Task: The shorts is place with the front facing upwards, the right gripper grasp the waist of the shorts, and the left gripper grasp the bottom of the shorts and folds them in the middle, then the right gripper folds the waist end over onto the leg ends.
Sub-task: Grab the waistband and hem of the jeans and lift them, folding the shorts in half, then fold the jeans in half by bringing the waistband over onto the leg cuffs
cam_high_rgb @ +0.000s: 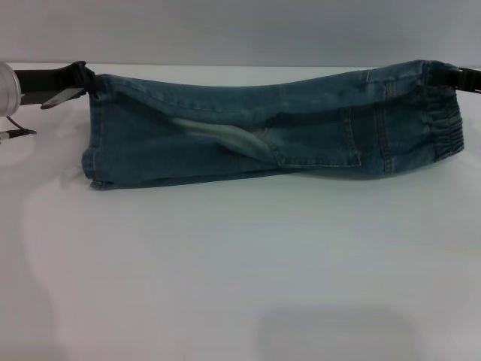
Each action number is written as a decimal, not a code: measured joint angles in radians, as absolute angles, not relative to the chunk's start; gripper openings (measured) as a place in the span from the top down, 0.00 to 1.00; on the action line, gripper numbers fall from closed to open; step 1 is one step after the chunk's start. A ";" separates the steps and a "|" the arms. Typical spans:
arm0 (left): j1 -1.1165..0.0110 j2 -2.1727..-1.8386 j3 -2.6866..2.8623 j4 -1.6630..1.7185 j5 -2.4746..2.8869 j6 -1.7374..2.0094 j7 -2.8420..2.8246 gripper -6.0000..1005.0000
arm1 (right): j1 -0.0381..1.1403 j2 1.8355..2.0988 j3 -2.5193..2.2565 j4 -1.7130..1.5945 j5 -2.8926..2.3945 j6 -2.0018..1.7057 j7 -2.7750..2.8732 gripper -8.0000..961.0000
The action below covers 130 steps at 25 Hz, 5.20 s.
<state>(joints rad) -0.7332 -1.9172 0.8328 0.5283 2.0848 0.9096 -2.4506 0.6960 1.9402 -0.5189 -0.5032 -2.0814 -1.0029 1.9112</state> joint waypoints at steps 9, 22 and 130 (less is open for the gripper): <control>-0.730 -1.927 0.823 0.527 2.079 0.888 -2.450 0.92 | 0.698 1.942 -0.518 -0.503 -2.080 -1.006 1.908 0.98; -0.724 -1.959 0.815 0.562 2.072 0.842 -2.443 0.47 | 0.696 1.945 -0.512 -0.503 -2.080 -1.011 1.906 0.96; -0.685 -2.052 0.747 0.574 1.728 0.907 -2.040 0.17 | 0.762 1.852 -0.600 -0.656 -2.590 -1.141 2.301 0.44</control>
<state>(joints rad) -0.6853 -2.0516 0.7471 0.5744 1.7281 0.9070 -2.0402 0.7617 1.8522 -0.6001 -0.6555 -2.5902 -1.1413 2.3011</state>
